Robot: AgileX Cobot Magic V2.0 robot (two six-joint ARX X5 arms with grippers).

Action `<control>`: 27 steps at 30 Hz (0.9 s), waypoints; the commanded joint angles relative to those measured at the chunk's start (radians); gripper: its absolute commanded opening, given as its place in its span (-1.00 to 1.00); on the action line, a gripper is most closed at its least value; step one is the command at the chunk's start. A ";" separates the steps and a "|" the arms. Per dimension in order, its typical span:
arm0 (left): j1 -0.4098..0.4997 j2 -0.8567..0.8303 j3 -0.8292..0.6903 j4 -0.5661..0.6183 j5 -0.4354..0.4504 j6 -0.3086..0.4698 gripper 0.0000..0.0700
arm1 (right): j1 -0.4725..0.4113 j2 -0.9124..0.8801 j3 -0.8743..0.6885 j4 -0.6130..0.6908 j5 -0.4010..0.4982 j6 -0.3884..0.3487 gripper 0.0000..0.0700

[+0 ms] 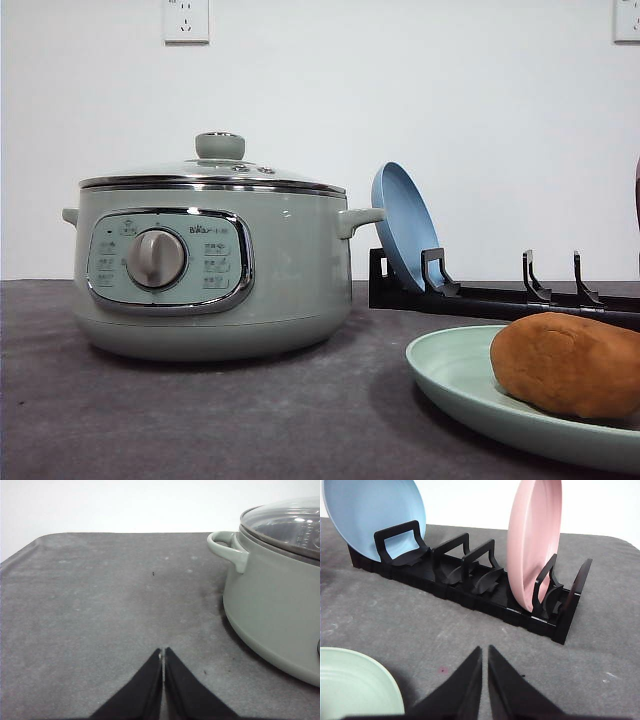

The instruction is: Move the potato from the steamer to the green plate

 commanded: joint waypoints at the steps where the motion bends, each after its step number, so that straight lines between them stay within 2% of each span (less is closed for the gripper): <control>1: -0.002 -0.002 -0.021 -0.006 -0.004 0.004 -1.00 | 0.000 -0.003 -0.005 0.014 0.003 0.010 -0.98; 27: -0.002 -0.002 -0.021 -0.006 -0.004 0.004 -1.00 | 0.000 -0.003 -0.005 0.014 0.003 0.010 -0.98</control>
